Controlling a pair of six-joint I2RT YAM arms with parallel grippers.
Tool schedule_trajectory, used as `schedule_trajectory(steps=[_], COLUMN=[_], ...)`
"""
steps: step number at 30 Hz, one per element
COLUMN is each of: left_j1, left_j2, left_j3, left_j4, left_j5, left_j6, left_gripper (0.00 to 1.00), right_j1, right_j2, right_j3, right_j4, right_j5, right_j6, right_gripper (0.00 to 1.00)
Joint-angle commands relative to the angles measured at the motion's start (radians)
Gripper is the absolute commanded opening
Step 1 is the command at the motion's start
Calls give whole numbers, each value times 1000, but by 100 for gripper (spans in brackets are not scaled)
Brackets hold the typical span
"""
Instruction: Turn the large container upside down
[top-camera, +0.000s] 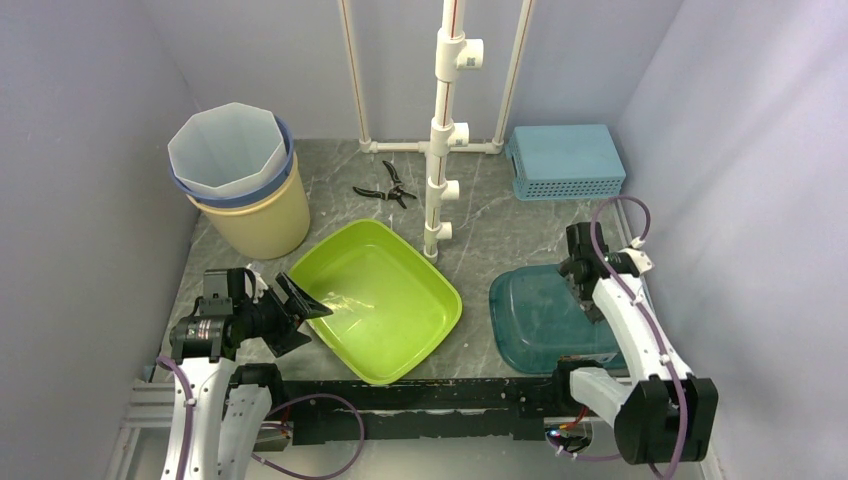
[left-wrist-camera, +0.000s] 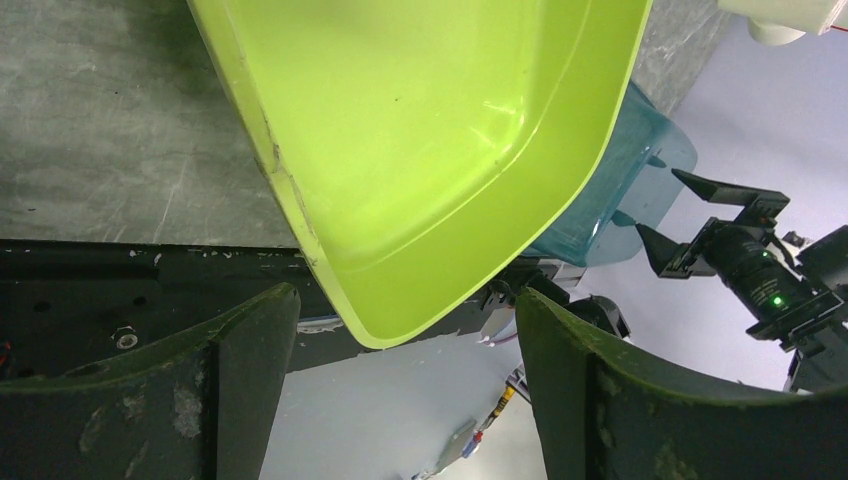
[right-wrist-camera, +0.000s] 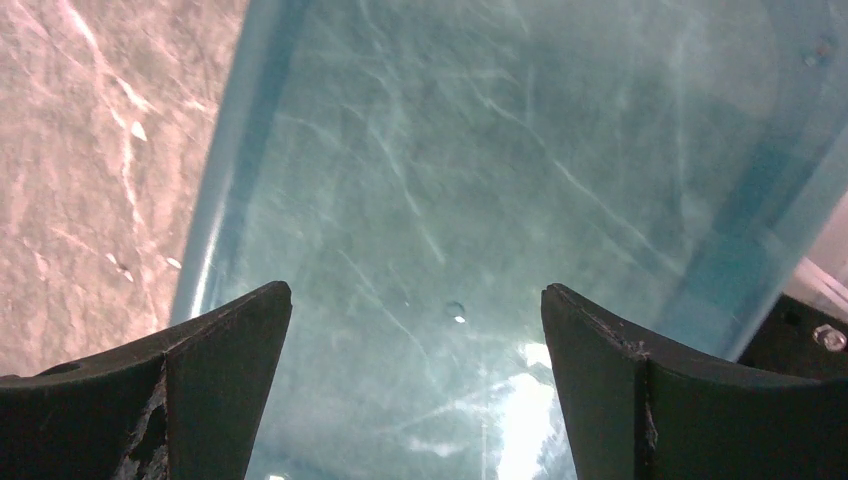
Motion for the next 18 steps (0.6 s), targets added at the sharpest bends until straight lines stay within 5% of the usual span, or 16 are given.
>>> schedule_trajectory(steps=[1, 6, 14, 18], left_j1=[-1, -1, -1, -1], left_j2=[-12, -18, -5, 7], left_j3=[29, 40, 19, 25], left_j4=[4, -23, 17, 23], left_j5=[5, -18, 8, 10], left_j6=[11, 23, 10, 18], left_gripper=[84, 84, 84, 84], right_j1=[-43, -44, -57, -84], right_j2=[87, 99, -9, -27], right_j3=[4, 64, 113, 37], right_j4=[143, -1, -335, -310], right_j5=[-159, -51, 200, 177], right_j6=[-70, -19, 279, 285], right_gripper=[100, 100, 100, 99])
